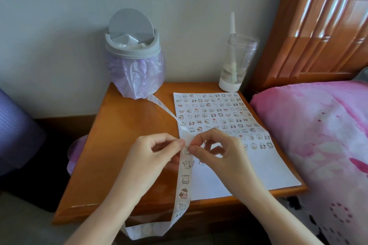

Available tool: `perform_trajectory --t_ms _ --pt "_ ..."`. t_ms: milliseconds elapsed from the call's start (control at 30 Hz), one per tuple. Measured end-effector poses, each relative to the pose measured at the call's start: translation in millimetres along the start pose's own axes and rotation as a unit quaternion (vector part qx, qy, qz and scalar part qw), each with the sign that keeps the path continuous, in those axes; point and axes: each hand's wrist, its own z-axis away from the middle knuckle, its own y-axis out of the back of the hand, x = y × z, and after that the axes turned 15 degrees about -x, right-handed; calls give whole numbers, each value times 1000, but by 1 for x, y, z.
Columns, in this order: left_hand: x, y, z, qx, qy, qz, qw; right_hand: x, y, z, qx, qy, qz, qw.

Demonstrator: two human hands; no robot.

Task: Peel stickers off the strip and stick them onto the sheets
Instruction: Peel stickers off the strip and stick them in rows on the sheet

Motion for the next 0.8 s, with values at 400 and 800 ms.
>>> perform_trajectory --t_ms 400,800 --pt "-11 -2 -4 11 56 -37 998 0 60 -1 -77 -124 -12 989" --pt "-17 -6 -5 8 65 -101 993 15 53 -5 -103 -176 23 979"
